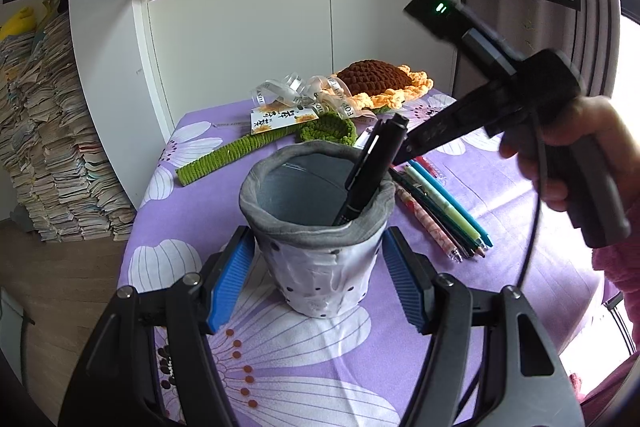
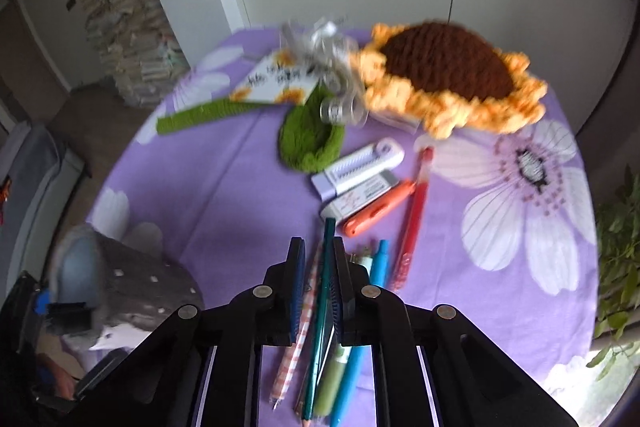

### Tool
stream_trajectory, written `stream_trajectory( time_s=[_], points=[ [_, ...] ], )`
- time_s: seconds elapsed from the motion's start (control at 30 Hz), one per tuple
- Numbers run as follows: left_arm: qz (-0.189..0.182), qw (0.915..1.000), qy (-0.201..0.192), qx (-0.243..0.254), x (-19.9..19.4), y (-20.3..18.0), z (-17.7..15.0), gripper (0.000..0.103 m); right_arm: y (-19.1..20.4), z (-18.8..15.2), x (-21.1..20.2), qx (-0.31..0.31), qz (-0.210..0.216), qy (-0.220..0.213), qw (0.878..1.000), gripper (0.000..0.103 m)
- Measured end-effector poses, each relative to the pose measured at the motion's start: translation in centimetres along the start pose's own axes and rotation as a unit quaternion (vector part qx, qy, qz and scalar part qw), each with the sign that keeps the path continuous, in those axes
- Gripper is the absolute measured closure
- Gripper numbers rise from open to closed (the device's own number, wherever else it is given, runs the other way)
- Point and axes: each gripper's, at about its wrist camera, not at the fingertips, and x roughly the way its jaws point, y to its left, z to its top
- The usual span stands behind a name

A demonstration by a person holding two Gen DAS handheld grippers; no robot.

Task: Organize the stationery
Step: 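Grasp the pink striped pen with the right gripper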

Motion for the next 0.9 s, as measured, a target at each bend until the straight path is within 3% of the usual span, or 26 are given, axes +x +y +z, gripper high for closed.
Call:
stream_trajectory(
  time_s=[0.2,0.37,0.5,0.7,0.9],
  points=[
    [0.001,1.0,0.0,0.001,0.0,0.4,0.0,0.038,-1.2,0.6,2.9,0.03,-0.006,0.03,0.999,0.075],
    [-0.001,1.0,-0.001,0.003,0.0,0.4,0.0,0.038,-0.5,0.0,1.4,0.019,0.02,0.018,0.999,0.075],
    [-0.002,1.0,-0.002,0.002,0.1,0.3,0.0,0.038,0.8,-0.9,1.7,0.0,0.047,0.039,0.998,0.075],
    [-0.004,1.0,-0.001,0.001,0.0,0.2,-0.1,0.038,0.4,-0.4,2.8,0.009,0.002,0.041,0.999,0.075],
    [-0.004,1.0,-0.002,0.001,-0.1,0.1,-0.1,0.038,0.4,-0.3,3.6,0.011,0.003,0.052,0.999,0.075]
  ],
)
